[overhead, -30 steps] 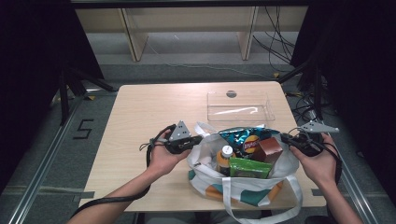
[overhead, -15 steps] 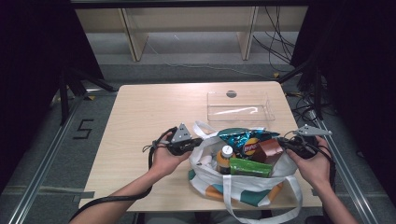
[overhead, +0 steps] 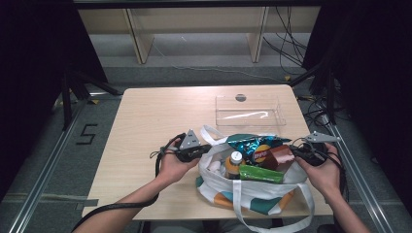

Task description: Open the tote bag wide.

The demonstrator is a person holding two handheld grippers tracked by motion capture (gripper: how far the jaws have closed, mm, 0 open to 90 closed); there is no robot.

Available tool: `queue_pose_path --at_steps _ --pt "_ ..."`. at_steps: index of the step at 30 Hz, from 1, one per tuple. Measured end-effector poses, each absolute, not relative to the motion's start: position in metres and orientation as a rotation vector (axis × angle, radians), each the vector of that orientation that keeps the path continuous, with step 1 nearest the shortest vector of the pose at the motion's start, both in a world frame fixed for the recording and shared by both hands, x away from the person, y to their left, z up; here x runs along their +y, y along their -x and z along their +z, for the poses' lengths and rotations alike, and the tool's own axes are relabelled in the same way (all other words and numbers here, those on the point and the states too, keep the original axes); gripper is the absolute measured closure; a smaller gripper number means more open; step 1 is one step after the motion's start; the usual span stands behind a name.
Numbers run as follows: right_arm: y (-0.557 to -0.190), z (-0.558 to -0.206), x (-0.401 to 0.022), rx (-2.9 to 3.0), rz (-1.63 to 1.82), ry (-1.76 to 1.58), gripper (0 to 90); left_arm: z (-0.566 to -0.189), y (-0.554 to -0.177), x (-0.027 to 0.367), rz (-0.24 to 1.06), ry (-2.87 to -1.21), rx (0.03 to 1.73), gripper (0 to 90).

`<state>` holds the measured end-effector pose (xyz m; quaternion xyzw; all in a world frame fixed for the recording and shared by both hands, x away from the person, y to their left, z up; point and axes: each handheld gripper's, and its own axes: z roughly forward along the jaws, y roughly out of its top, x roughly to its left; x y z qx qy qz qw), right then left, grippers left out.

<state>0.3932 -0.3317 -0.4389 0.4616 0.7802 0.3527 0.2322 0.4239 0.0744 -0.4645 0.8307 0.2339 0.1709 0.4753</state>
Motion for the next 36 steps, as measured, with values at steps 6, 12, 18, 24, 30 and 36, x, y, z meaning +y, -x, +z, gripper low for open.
queue_pose_path --at_steps 6,12,18,24,30,36 --pt "-0.393 -0.443 -0.33 2.128 0.986 -1.295 87.7 -0.468 -0.426 0.074 0.399 -2.031 0.566 88.9" --pt "-0.393 -0.442 -0.329 2.14 0.985 -1.341 87.7 -0.469 -0.426 0.073 0.41 -2.03 0.564 88.9" --pt "-0.395 -0.444 -0.332 2.164 0.979 -1.306 87.6 -0.471 -0.427 0.073 0.413 -2.035 0.559 88.9" --pt "-0.397 -0.447 -0.333 2.163 0.97 -1.283 87.6 -0.472 -0.427 0.072 0.413 -2.042 0.56 88.9" --pt "-0.391 -0.442 -0.333 2.132 1.023 -1.353 81.9 -0.465 -0.425 0.075 0.412 -2.002 0.58 86.1" --pt "-0.382 -0.425 -0.34 2.034 1.133 -1.294 68.3 -0.446 -0.419 0.089 0.425 -1.897 0.604 70.3"
